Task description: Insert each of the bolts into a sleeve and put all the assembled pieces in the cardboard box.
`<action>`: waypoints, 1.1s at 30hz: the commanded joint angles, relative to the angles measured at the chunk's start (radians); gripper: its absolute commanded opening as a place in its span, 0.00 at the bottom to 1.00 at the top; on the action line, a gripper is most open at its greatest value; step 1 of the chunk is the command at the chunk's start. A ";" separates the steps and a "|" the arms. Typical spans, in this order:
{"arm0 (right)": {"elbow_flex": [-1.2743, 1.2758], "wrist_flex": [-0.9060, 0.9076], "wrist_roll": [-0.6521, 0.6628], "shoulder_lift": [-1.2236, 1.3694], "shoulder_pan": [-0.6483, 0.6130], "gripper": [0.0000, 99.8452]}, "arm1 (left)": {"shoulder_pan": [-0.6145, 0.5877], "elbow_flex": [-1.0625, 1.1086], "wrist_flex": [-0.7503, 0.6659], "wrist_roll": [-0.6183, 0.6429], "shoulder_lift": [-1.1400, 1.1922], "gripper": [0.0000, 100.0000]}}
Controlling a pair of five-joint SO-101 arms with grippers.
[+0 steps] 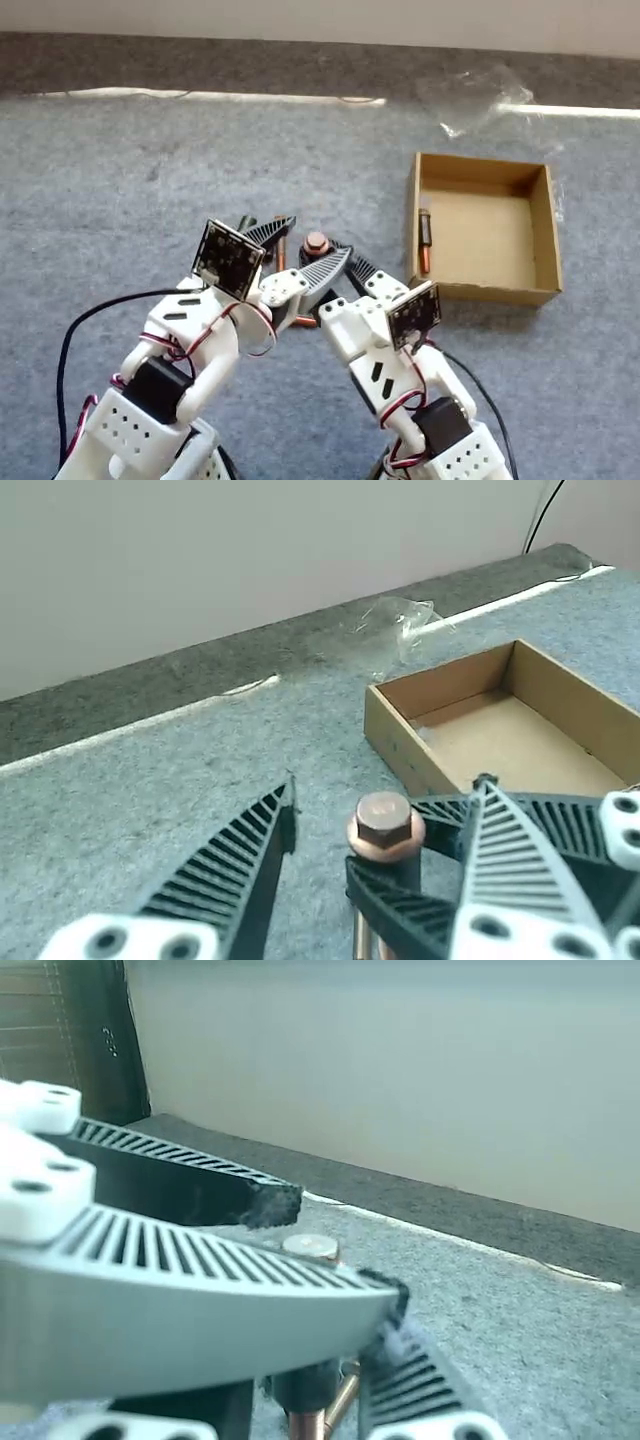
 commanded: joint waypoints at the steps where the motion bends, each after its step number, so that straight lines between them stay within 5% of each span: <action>1: 0.113 -0.012 -0.005 -0.018 0.008 0.01 | -0.012 -0.024 -0.020 0.000 -0.013 0.26; 12: 0.113 -0.010 -0.003 -0.018 0.030 0.01 | -0.041 -0.143 -0.011 0.000 -0.022 0.24; 20: 0.113 -0.010 -0.003 -0.018 0.139 0.01 | -0.180 -0.114 0.041 -0.002 -0.236 0.03; 33: 0.067 0.137 -0.003 -0.016 0.142 0.01 | -0.455 0.059 0.052 -0.003 -0.458 0.01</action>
